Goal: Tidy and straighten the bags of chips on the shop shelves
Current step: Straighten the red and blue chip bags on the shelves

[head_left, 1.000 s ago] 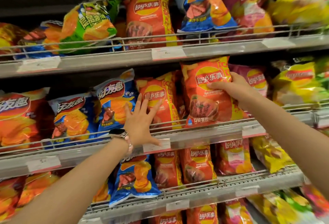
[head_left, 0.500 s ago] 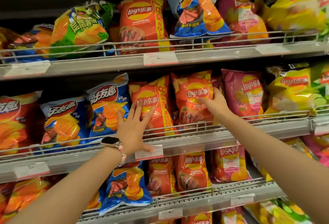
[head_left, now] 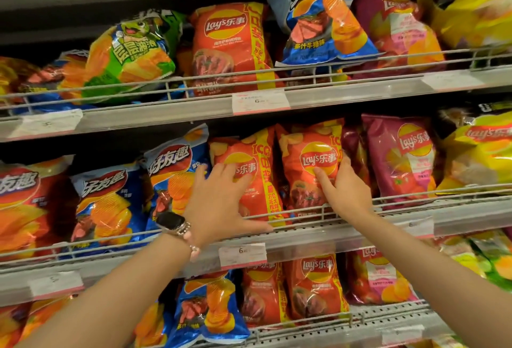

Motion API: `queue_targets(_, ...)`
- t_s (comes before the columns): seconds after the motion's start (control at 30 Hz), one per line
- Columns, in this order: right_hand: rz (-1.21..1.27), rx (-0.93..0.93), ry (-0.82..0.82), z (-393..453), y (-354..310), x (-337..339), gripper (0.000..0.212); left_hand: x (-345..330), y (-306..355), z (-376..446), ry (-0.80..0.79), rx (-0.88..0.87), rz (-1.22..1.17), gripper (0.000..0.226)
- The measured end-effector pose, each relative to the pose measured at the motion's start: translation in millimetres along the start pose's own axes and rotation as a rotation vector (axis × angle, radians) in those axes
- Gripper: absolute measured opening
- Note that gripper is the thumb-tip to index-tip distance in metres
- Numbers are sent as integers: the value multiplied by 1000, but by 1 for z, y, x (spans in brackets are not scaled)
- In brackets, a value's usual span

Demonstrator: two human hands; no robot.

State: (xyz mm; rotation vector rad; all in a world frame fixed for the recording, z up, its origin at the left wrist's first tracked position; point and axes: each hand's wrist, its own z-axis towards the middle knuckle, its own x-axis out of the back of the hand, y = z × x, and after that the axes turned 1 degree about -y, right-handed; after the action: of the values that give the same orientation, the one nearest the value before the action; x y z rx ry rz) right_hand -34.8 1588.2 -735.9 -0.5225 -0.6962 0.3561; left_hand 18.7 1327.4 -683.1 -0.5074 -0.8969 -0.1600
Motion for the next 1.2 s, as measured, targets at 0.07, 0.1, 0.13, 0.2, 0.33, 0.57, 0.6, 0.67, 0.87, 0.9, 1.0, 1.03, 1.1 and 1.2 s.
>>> queue_targets(0.07, -13, 6, 30, -1, 0, -2, 67, 29, -3, 14, 336, -111, 54, 80)
queue_targets(0.1, -12, 13, 33, -1, 1, -3, 67, 40, -6, 23, 517, -134, 70, 68)
queue_targets(0.13, -3, 19, 28, -2, 1, -3, 66, 52, -9, 32, 631, -125, 73, 64)
queue_targets(0.2, 34, 23, 18, 0, 2, -1, 65, 73, -16, 48, 697, -99, 71, 67)
queue_targets(0.33, 144, -9, 14, -2, 1, 3, 64, 89, -32, 77, 504, -40, 126, 91)
queue_targets(0.57, 125, -75, 148, -25, -53, 29, 72, 88, -40, 95, 69, -139, 96, 108)
queue_targets(0.6, 115, -29, 185, -30, -62, 35, 66, 90, -40, 94, 16, -143, 86, 107)
queue_targets(0.67, 101, 120, 248, -35, -77, 47, 54, 99, -41, 92, -73, -151, 68, 106)
queue_targets(0.87, 139, 459, 360, 10, -144, 101, 41, 117, -47, 88, -185, -204, 17, 102)
queue_targets(0.9, 127, 461, 374, 28, -157, 111, 44, 117, -47, 88, -175, -200, 18, 101)
queue_targets(1.0, 11, 377, 322, 83, -185, 137, 56, 115, -44, 88, -159, -192, 16, 100)
queue_targets(1.03, -35, 327, 277, 98, -191, 143, 61, 114, -43, 88, -105, -181, 6, 99)
queue_targets(1.1, -124, 201, 161, 122, -200, 155, 70, 117, -42, 90, -65, -160, -36, 95)
queue_targets(1.2, -173, 43, -5, 144, -203, 164, 88, 122, -42, 92, -184, -179, -25, 91)
